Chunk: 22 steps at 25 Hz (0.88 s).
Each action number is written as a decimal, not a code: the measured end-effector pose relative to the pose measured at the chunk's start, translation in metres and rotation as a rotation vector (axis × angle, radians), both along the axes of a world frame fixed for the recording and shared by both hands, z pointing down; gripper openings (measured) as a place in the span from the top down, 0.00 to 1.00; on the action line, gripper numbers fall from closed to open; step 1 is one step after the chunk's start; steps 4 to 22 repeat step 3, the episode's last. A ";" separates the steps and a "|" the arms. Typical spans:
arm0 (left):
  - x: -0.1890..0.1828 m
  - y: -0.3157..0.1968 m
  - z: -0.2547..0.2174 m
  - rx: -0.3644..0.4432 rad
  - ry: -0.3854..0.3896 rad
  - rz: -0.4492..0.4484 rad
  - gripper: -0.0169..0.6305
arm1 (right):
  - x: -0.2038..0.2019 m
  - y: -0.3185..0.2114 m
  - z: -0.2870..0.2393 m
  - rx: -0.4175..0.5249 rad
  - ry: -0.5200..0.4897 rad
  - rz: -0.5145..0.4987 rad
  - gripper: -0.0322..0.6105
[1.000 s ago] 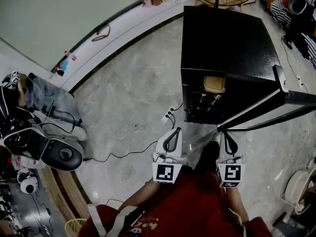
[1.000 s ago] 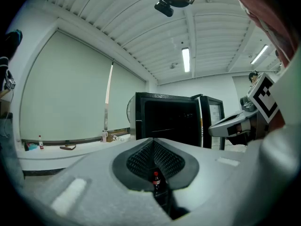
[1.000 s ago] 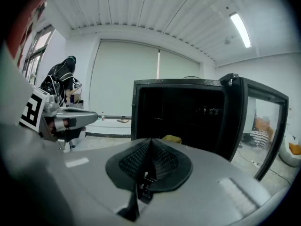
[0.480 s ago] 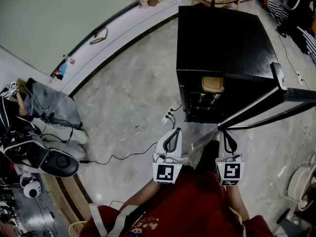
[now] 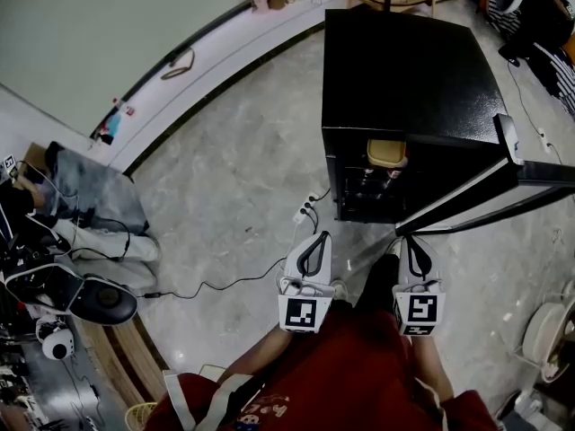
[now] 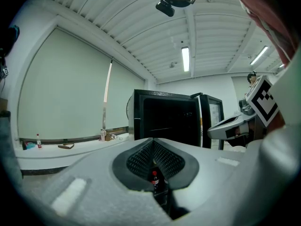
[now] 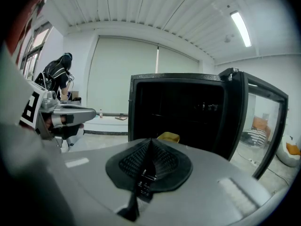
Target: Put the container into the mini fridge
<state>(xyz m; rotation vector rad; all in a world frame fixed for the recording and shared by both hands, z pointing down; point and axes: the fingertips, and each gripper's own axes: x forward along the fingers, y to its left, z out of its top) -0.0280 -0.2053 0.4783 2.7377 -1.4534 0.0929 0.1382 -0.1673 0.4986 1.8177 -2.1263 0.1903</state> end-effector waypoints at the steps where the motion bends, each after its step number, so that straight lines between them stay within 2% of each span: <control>1: 0.000 0.000 0.001 0.000 -0.002 0.000 0.97 | -0.001 0.000 0.000 0.001 -0.001 -0.002 0.95; 22: 0.001 0.001 0.002 -0.002 -0.004 0.000 0.97 | -0.001 -0.001 0.001 0.001 -0.002 -0.003 0.95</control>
